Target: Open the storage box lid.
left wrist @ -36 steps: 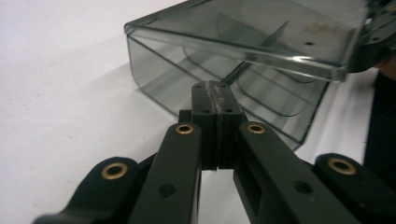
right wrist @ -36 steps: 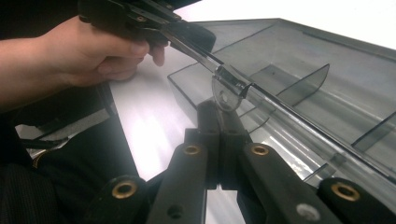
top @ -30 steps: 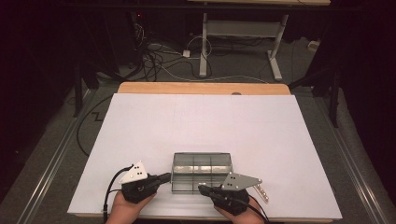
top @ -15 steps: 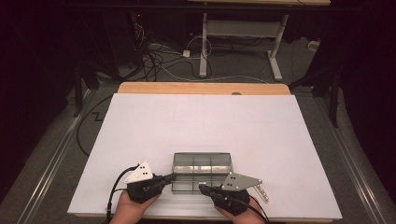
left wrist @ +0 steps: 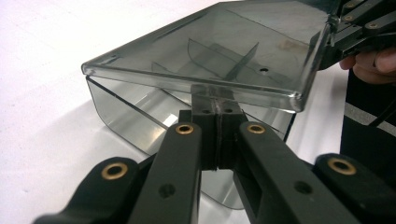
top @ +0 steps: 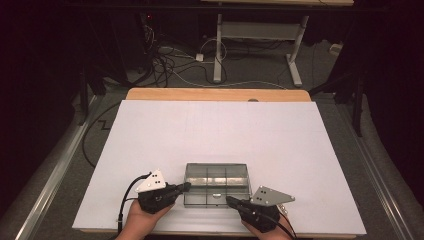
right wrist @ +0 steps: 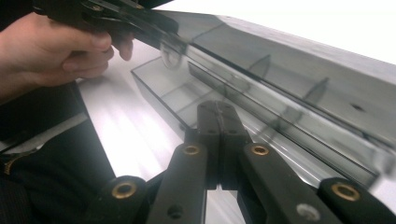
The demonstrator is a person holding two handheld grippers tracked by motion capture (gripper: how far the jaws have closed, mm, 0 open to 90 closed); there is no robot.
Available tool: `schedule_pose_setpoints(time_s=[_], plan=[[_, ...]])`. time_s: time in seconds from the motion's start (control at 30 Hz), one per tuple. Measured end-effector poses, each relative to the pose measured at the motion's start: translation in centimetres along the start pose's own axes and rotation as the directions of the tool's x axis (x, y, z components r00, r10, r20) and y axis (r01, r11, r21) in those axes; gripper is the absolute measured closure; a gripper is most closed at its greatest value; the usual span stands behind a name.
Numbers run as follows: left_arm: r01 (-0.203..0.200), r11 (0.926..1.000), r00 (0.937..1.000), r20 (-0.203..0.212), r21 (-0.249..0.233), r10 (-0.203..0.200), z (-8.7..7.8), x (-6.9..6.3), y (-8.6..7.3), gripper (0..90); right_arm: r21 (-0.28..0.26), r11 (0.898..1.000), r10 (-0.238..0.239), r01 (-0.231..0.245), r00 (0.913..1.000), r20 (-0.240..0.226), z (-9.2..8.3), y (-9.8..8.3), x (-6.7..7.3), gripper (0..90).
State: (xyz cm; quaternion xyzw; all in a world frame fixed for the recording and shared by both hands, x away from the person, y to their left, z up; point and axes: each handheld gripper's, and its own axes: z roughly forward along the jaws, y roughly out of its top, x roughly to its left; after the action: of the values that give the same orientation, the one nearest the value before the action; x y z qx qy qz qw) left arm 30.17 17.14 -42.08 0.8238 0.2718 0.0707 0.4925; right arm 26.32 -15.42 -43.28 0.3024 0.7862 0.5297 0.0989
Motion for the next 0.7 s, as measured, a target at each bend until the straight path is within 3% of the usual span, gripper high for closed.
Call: schedule_pose_setpoints(time_s=[0.43,0.7], plan=[[-0.016,0.9998,0.9999,0.003,-0.010,0.016,0.0,0.6,0.5,87.9,-0.029,1.000,0.004,-0.002,0.9975,0.070,-2.6,-1.1,-1.3,90.0],[-0.015,0.9999,0.9999,0.005,-0.006,0.015,0.0,1.0,0.5,87.9,-0.043,0.999,0.024,-0.019,0.9916,0.127,-4.1,-1.5,-2.4,90.0]])
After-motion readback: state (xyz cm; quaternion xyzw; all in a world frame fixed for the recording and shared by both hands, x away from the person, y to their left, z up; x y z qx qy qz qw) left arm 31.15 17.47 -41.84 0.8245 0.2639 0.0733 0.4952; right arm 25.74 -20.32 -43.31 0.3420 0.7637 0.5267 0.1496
